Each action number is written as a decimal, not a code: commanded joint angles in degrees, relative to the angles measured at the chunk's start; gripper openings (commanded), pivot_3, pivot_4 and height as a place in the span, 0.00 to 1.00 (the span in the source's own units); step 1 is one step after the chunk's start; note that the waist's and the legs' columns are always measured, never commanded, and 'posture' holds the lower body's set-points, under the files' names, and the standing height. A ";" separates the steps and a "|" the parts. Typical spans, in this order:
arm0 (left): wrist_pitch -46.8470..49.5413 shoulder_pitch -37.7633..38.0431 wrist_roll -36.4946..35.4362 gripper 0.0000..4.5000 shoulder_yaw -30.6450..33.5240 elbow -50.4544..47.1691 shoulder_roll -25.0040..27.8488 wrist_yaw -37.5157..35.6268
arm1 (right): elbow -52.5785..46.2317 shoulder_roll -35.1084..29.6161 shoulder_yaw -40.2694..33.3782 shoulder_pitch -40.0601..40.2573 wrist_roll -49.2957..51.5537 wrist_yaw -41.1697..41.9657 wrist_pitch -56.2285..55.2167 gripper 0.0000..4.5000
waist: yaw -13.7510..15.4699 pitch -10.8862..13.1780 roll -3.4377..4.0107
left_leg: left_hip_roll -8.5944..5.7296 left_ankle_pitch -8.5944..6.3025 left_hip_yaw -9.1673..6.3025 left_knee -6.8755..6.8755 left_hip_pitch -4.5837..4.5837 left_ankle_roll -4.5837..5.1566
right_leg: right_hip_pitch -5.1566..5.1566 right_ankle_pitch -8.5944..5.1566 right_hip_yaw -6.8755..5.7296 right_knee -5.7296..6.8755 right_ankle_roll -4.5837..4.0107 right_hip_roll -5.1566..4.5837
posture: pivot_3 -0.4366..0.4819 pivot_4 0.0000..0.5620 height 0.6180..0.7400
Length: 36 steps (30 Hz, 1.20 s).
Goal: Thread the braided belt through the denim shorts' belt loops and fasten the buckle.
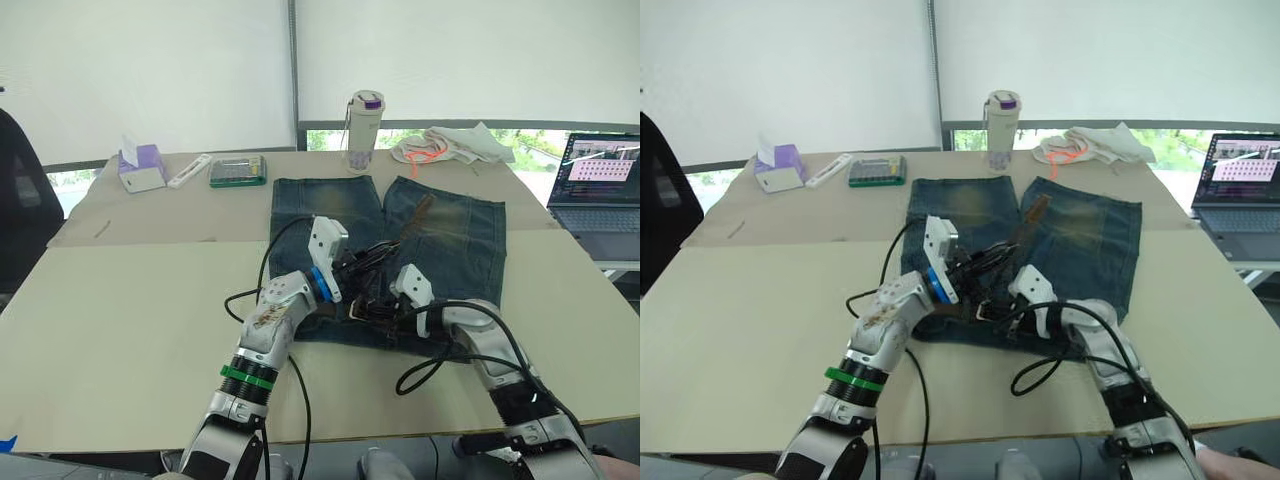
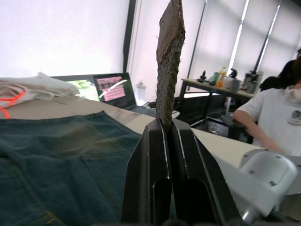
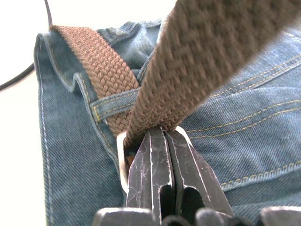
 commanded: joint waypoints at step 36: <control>-38.84 -5.31 26.70 0.00 -9.87 22.97 1.25 14.98 | -37.32 11.62 -31.83 1.01 57.73 -62.77 43.53 0.68 | 1.00 0.28 0.16 | -0.06 0.04 0.09 0.10 -0.86 0.01 | -0.88 0.04 0.04 0.23 0.01 -0.01 | 0.48 0.27 1.00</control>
